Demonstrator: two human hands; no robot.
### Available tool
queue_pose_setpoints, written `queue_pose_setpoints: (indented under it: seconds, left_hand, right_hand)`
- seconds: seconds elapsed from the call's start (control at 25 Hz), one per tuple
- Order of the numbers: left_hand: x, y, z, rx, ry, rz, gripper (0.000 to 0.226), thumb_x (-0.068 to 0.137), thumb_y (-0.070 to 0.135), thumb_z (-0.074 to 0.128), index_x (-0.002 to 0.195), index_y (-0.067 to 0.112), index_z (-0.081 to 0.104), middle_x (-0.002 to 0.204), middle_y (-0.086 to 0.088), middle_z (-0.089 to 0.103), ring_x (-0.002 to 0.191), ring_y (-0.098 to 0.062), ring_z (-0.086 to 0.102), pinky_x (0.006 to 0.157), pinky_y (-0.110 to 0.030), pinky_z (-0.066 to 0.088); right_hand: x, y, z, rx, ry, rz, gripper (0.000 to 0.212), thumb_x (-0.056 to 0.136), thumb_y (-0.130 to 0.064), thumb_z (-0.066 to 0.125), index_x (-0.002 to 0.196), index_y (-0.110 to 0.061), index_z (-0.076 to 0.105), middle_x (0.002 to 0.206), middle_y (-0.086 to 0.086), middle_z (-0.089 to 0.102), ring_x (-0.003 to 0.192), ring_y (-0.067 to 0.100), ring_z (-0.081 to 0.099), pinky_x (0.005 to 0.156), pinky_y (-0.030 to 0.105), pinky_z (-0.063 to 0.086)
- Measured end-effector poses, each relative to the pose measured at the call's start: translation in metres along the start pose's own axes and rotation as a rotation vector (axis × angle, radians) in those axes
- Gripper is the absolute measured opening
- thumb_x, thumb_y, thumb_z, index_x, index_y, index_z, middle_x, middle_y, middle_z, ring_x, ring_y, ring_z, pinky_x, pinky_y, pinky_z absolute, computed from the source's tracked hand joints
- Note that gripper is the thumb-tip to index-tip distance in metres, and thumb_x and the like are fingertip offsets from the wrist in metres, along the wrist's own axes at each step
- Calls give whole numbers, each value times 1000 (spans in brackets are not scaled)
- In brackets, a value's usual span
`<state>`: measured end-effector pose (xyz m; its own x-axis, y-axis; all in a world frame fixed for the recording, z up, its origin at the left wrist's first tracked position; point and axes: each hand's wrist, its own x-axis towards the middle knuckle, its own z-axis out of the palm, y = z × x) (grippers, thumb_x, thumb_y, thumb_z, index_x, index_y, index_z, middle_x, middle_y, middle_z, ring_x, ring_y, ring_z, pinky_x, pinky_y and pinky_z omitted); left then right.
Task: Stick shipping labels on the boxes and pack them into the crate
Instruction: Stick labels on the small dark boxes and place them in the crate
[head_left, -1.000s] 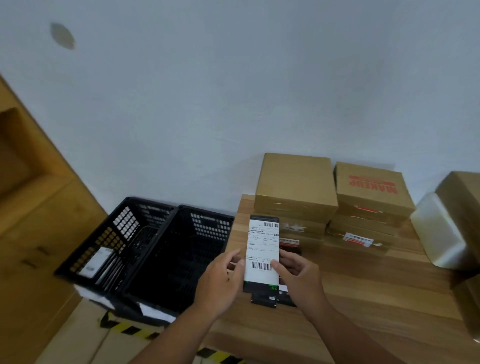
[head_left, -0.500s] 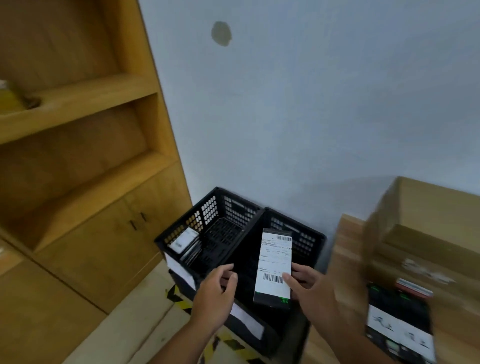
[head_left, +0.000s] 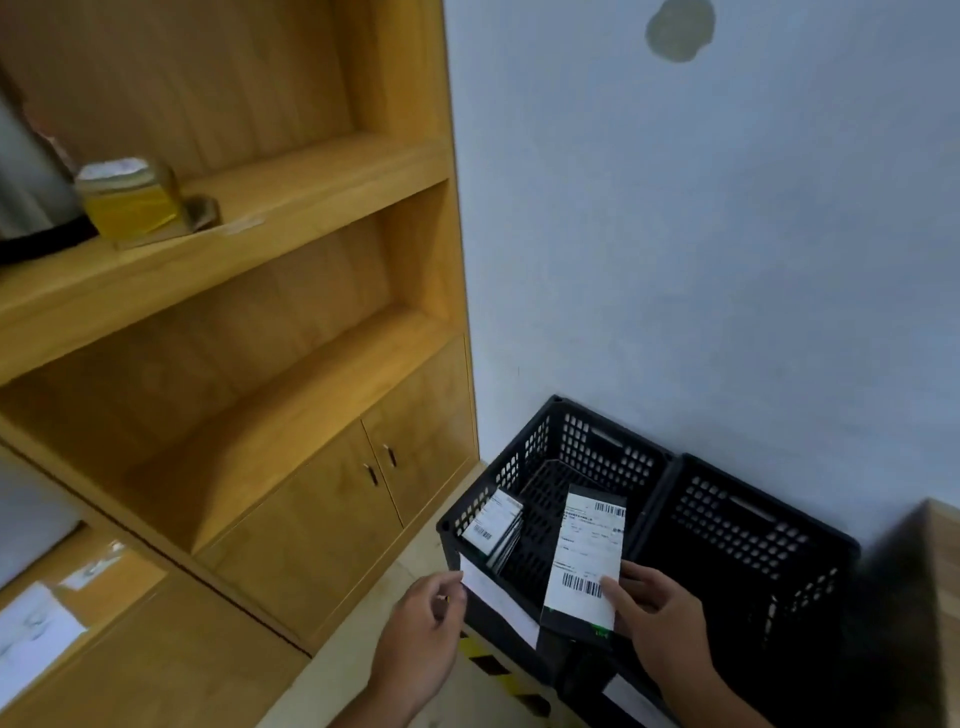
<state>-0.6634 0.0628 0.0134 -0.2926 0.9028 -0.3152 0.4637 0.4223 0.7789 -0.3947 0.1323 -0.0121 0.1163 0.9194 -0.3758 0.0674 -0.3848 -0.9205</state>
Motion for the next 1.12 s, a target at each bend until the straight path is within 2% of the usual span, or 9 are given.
queue_pose_setpoints:
  seconds: [0.12, 0.2, 0.36, 0.44, 0.56, 0.68, 0.76, 0.96, 1.12]
  left_hand:
    - [51, -3, -9, 23, -34, -6, 20, 103, 49, 47, 118, 49, 60, 116, 25, 63, 102, 7, 59, 80, -17, 51]
    - [88, -7, -7, 56, -47, 10, 19, 102, 51, 47, 117, 51, 59, 114, 28, 62, 100, 10, 59, 78, -15, 49]
    - [167, -15, -4, 122, -76, 47, 15, 102, 50, 48, 113, 56, 57, 111, 30, 61, 99, 18, 54, 76, -13, 48]
    - [206, -20, 1, 93, -64, 75, 18, 102, 46, 51, 116, 53, 60, 111, 31, 61, 97, 14, 57, 77, -17, 51]
    - [267, -41, 21, 31, -56, 106, 18, 102, 42, 55, 115, 46, 65, 111, 27, 65, 101, 5, 61, 81, -28, 56]
    - [311, -66, 39, 28, -106, 150, 20, 102, 37, 56, 118, 44, 65, 118, 25, 63, 108, 1, 60, 85, -32, 57]
    - [336, -85, 47, 13, -127, 188, 21, 102, 32, 56, 118, 42, 65, 118, 25, 64, 109, 3, 60, 88, -30, 55]
    - [379, -116, 52, -29, -142, 283, 31, 93, 45, 51, 119, 42, 66, 116, 28, 65, 108, 9, 59, 86, -20, 49]
    - [409, -133, 49, -63, -147, 322, 23, 101, 32, 57, 119, 43, 67, 116, 27, 66, 111, 4, 61, 89, -23, 49]
  right_hand:
    - [41, 12, 25, -33, 35, 26, 25, 86, -11, 79, 110, -13, 72, 87, -1, 79, 79, 18, 77, 68, 38, 64]
    - [77, 30, 40, -63, 68, 59, 28, 86, -14, 79, 113, -13, 72, 88, -1, 79, 79, 17, 77, 69, 39, 65]
    - [145, 65, 79, -149, 126, 120, 32, 88, -21, 78, 118, -15, 68, 97, -5, 74, 86, 18, 73, 82, 43, 62]
    - [166, 82, 96, -178, 162, 133, 37, 90, -23, 76, 124, -17, 65, 100, -6, 69, 89, 15, 68, 87, 43, 60]
    - [200, 132, 117, -234, 218, 176, 39, 91, -21, 76, 127, -13, 64, 98, -5, 66, 82, 6, 63, 89, 40, 59]
    - [226, 180, 136, -261, 272, 242, 36, 91, -18, 75, 124, -8, 65, 110, 8, 72, 82, 15, 63, 87, 43, 60]
    - [245, 208, 147, -285, 304, 267, 35, 90, -20, 76, 121, -9, 66, 111, 8, 72, 84, 17, 65, 83, 41, 60]
    - [294, 268, 178, -426, 170, 432, 45, 87, -17, 78, 127, -3, 61, 118, 14, 69, 105, 29, 68, 89, 38, 57]
    - [330, 299, 194, -551, 123, 497, 32, 87, -15, 77, 115, -6, 66, 112, 13, 72, 100, 26, 69, 90, 38, 58]
